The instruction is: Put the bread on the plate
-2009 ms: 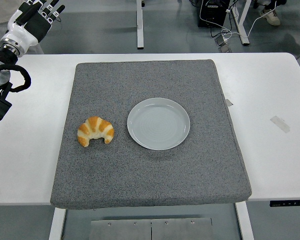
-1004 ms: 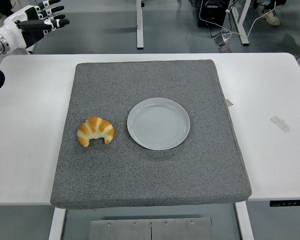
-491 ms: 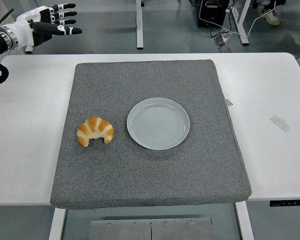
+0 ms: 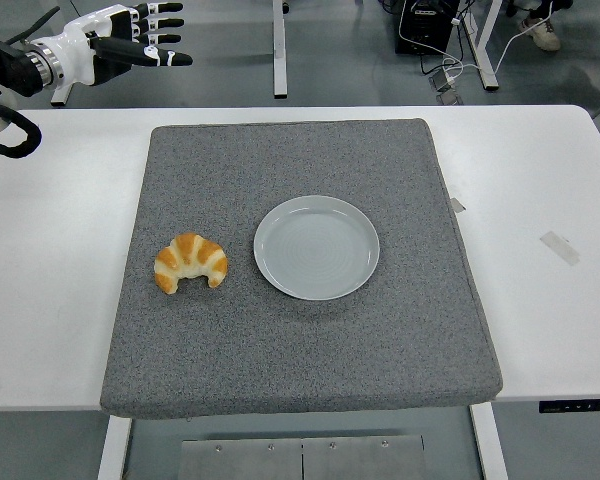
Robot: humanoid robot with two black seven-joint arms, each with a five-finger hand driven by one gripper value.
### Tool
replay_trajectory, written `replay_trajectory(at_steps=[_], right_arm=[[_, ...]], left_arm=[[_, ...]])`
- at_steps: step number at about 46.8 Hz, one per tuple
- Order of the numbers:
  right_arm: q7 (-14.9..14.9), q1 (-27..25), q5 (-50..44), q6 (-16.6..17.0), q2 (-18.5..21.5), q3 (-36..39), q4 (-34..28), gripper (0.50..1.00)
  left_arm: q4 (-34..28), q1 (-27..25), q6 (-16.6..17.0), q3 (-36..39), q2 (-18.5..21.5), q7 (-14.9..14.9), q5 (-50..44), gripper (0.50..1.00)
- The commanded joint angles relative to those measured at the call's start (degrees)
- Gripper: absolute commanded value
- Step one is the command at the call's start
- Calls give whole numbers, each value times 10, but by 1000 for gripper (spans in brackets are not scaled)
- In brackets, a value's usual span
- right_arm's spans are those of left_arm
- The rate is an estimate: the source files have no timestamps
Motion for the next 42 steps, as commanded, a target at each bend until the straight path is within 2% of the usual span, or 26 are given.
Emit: replay_trajectory(at_steps=[1,21,35,42], right_arm=[[0,0,1,0,0,0,0,1000],[0,0,0,0,0,0,0,1000],[0,0,0,0,0,0,0,1000],[0,1,0,0,0,0,0,1000]], left_arm=[[0,-6,0,5,5,0,-1,980],[3,-28,0,18,37,3,-8,981],[-3,-30,0,19,37,1,2,981],[-14,-30,0,34,32,-3,85,981]])
